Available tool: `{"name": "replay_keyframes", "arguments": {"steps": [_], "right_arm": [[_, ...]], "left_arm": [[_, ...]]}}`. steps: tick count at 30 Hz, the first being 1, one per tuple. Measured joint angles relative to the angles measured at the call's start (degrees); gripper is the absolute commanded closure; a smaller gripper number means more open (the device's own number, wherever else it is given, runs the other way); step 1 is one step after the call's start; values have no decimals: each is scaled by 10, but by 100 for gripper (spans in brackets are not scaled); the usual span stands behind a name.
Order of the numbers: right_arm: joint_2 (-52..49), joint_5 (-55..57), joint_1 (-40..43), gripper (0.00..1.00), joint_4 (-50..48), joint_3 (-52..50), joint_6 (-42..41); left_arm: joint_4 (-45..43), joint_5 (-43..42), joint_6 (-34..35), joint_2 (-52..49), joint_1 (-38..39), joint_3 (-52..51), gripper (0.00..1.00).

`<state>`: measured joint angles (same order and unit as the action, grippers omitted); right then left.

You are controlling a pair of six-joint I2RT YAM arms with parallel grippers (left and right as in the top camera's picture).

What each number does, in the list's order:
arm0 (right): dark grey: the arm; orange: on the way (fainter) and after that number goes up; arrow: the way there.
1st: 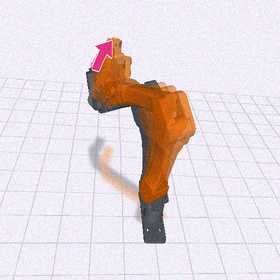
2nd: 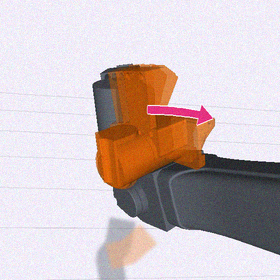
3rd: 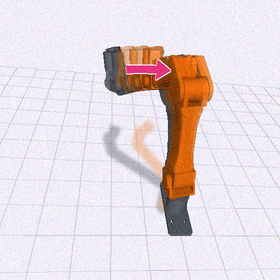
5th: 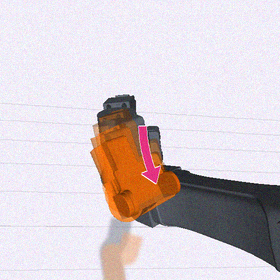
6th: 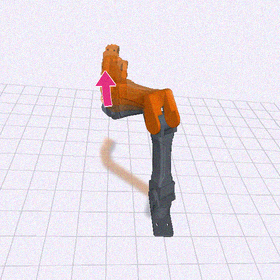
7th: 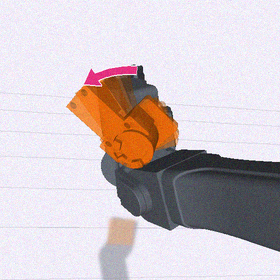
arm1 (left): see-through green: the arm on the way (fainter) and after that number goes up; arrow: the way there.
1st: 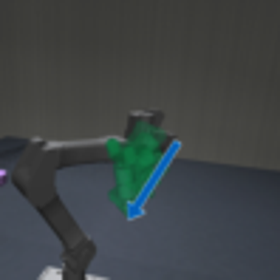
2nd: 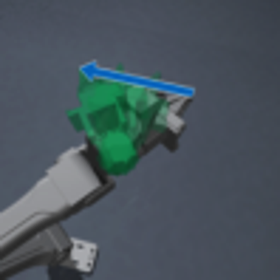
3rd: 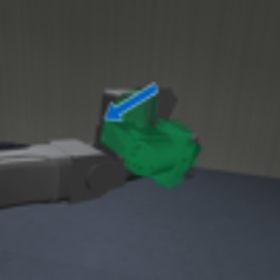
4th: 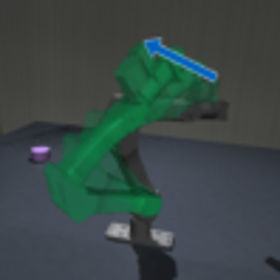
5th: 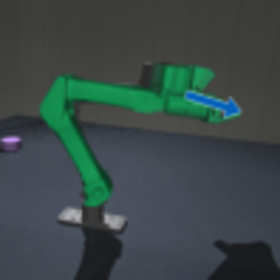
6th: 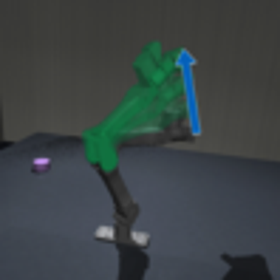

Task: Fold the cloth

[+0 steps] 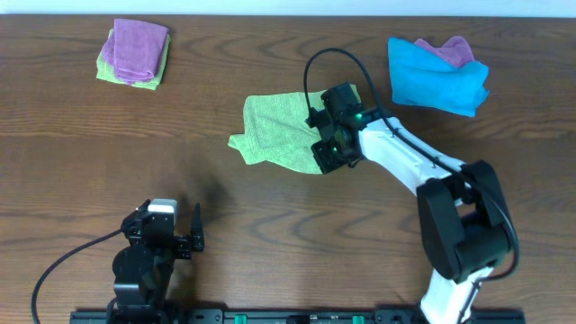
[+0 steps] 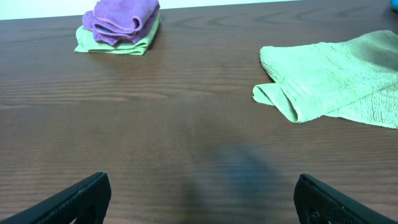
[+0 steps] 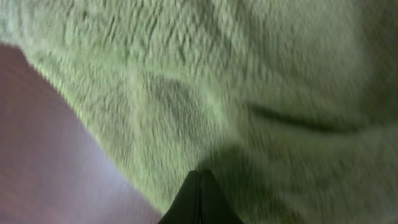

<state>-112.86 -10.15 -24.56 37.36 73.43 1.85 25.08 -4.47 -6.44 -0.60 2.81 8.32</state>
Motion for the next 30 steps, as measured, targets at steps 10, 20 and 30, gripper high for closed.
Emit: {"name": "replay_keyframes", "arguments": {"steps": [10, 20, 30], "right_arm": [[-32, -25, 1, 99, -57, 3, -12], [-34, -13, 9, 99, 136, 23, -41], [-34, -14, 16, 98, 172, 28, -60]], "left_arm": [[0, 0, 0, 0, 0, 0, 5], [0, 0, 0, 0, 0, 0, 5], [0, 0, 0, 0, 0, 0, 5]]}}
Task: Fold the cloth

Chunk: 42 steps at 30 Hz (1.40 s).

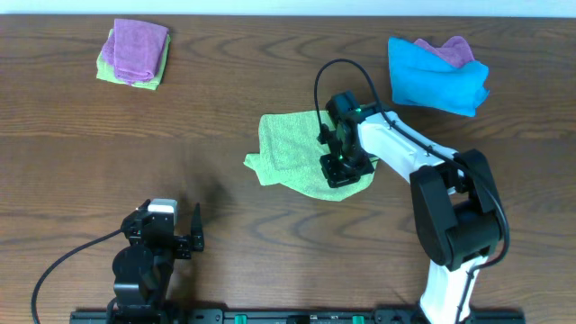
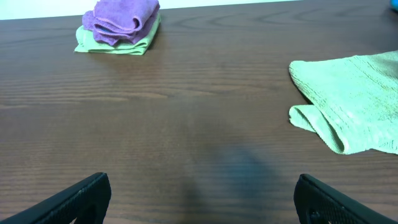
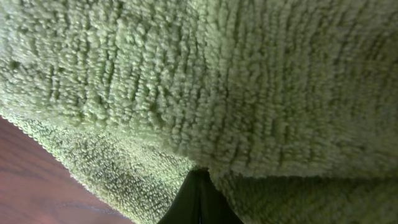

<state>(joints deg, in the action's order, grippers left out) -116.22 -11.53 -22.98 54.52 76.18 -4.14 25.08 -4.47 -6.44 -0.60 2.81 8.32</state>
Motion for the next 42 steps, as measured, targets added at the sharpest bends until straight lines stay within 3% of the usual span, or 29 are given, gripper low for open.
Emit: {"name": "replay_keyframes", "arguments": {"steps": [1, 3, 6, 11, 13, 18, 23, 24, 26, 28, 29, 31, 33, 36, 41, 42], "right_arm": [[0, 0, 0, 94, 1, 2, 0], [5, 2, 0, 64, 3, 10, -2], [38, 5, 0, 41, 6, 19, 0], [152, 5, 0, 36, 46, 28, 1], [188, 6, 0, 28, 51, 28, -1], [290, -5, 0, 20, 83, 29, 0], [367, -30, 0, 22, 113, 30, 0], [379, -37, 0, 29, 115, 30, 0], [398, -54, 0, 31, 118, 30, -1], [410, -73, 0, 44, 123, 30, 2], [414, -81, 0, 41, 124, 30, 0], [418, -91, 0, 25, 125, 30, -2], [418, -97, 0, 22, 129, 30, -5], [418, -102, 0, 3, 137, 30, -7], [418, -105, 0, 2, 153, 30, 2], [418, -106, 0, 2, 156, 30, 3]], "left_arm": [[0, 0, 0, 0, 0, 0, 5], [0, 0, 0, 0, 0, 0, 5], [0, 0, 0, 0, 0, 0, 5], [0, 0, 0, 0, 0, 0, 5], [0, 0, 0, 0, 0, 0, 5], [-3, 0, 0, 0, 0, 0, 5], [-51, -49, 33, 0, 0, -5, 5], [-56, -72, 49, 0, 0, -5, 5], [-59, -118, 75, 0, 0, -5, 5], [-69, -160, 99, 0, 0, -5, 5], [-72, -187, 112, 0, 0, -5, 5], [-75, -217, 126, 0, 0, -5, 5], [-76, -243, 136, 0, 0, -5, 5], [-80, -269, 144, 0, 0, -6, 5], [-165, -298, 174, 0, 0, -9, 5], [-181, -300, 180, 0, 0, -9, 1]]}}
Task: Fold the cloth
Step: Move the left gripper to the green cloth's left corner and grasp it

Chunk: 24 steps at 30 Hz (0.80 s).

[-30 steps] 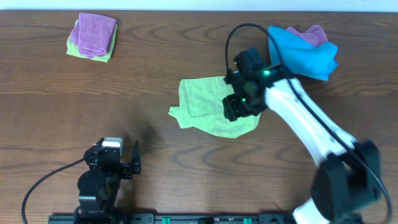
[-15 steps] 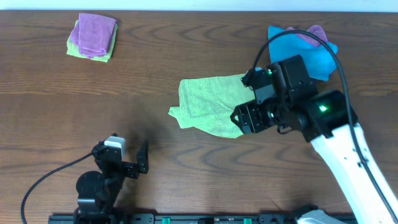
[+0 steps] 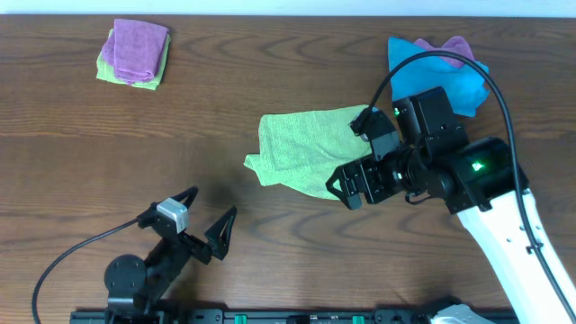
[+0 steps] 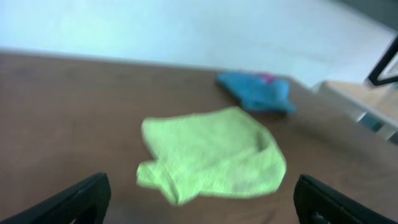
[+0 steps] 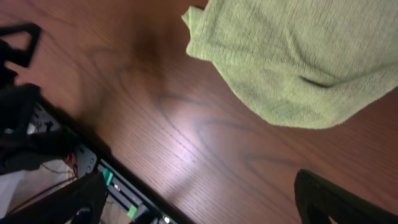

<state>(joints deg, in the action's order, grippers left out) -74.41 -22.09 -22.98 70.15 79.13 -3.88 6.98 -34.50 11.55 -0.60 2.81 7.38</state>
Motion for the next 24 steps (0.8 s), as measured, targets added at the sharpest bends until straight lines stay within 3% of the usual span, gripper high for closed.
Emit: {"name": "replay_keyframes", "arguments": {"steps": [2, 3, 14, 19, 24], "right_arm": [[0, 2, 0, 1, 8, 0, 1], [0, 3, 0, 1, 9, 0, 1], [0, 56, 16, 1, 1, 0, -7], [0, 71, 55, 1, -22, 1, -12], [0, 77, 98, 1, -36, 2, -12]], "left_arm": [[-28, -1, 8, 0, 0, 0, 25], [-40, -1, 11, 0, 0, 0, 28], [-125, 30, 66, -32, 0, -2, 22], [-267, 26, 102, -175, 0, -1, 22], [-291, -12, 111, -384, 0, 42, 20]]}}
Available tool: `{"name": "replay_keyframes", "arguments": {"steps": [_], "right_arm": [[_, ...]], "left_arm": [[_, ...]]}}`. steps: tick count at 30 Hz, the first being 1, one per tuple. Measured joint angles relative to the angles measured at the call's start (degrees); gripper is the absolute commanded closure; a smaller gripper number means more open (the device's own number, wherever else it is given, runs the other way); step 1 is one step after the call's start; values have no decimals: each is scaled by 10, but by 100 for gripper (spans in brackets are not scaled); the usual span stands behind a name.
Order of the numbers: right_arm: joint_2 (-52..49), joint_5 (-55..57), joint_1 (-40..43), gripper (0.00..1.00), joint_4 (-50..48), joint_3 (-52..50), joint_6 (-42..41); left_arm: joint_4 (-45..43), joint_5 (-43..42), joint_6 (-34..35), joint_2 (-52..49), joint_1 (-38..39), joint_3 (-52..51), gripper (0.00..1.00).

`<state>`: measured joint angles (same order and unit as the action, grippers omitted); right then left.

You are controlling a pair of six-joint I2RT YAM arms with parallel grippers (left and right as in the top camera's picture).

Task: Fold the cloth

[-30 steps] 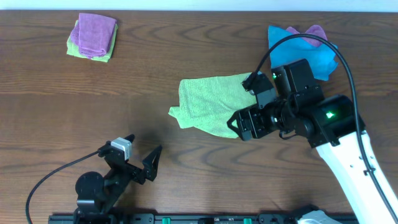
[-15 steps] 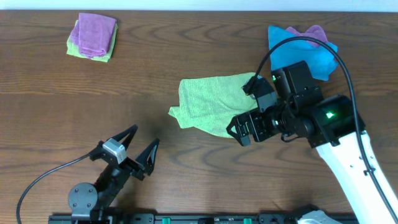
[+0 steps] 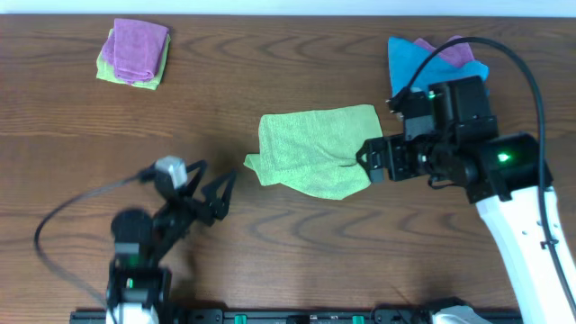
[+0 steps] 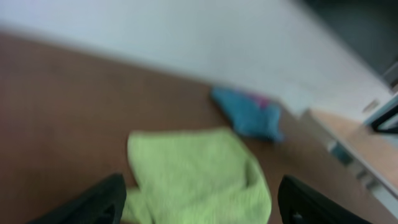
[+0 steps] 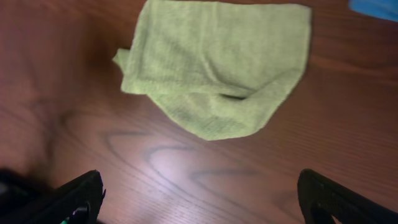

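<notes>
The light green cloth [image 3: 310, 148] lies crumpled and partly doubled over at the table's middle, with a small folded flap at its left corner; it also shows as the cloth [image 5: 217, 68] and blurred as the cloth [image 4: 193, 174]. My left gripper [image 3: 214, 184] hovers open just left of and nearer than the flap, pointing at it. My right gripper [image 5: 205, 208] is raised well above the table by the cloth's right edge, open and holding nothing.
A purple cloth on a green one [image 3: 135, 52] is stacked at the far left. A blue pile with a purple cloth [image 3: 436, 61] sits at the far right, close behind my right arm. Cables trail from both arms.
My left gripper has come up and forward toward the cloth's left corner. The right gripper, still open and raised, has shifted right and back. The cloth has not moved.
At first my right gripper was shut on the cloth's right part while the left arm rested at the front. The cloth then lay further right and nearer, still gripped. Later the right gripper was open and lifted off it, with the left arm rising. Now both hover open.
</notes>
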<state>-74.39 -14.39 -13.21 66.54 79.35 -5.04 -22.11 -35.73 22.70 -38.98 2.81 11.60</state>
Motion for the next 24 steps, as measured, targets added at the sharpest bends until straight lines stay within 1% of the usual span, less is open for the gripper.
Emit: {"name": "replay_keyframes", "arguments": {"steps": [3, 7, 10, 13, 14, 17, 19, 21, 24], "right_arm": [[0, 1, 26, 1, -9, 0, 1], [0, 3, 56, 1, -34, 0, 9], [0, 3, 76, 1, -50, 0, 14], [0, 3, 96, 1, -60, 0, 24], [0, 3, 100, 1, -62, 0, 27], [-1, 3, 117, 1, -64, 0, 30], [-2, 3, 125, 1, -64, 0, 32], [-2, 4, 129, 1, -64, 0, 32], [-2, 4, 131, 1, -64, 0, 33]], "left_arm": [[0, -45, -7, -139, 0, 70, 20], [6, -87, -20, -288, 8, 177, 23], [41, -100, -34, -383, 23, 259, 24], [110, -103, -59, -469, 46, 342, 23], [136, -100, -68, -492, 54, 367, 24], [255, -72, -108, -558, 79, 456, 24], [306, -49, -133, -591, 91, 500, 24], [339, -23, -153, -618, 100, 537, 23], [352, 26, -184, -657, 105, 575, 24]]}}
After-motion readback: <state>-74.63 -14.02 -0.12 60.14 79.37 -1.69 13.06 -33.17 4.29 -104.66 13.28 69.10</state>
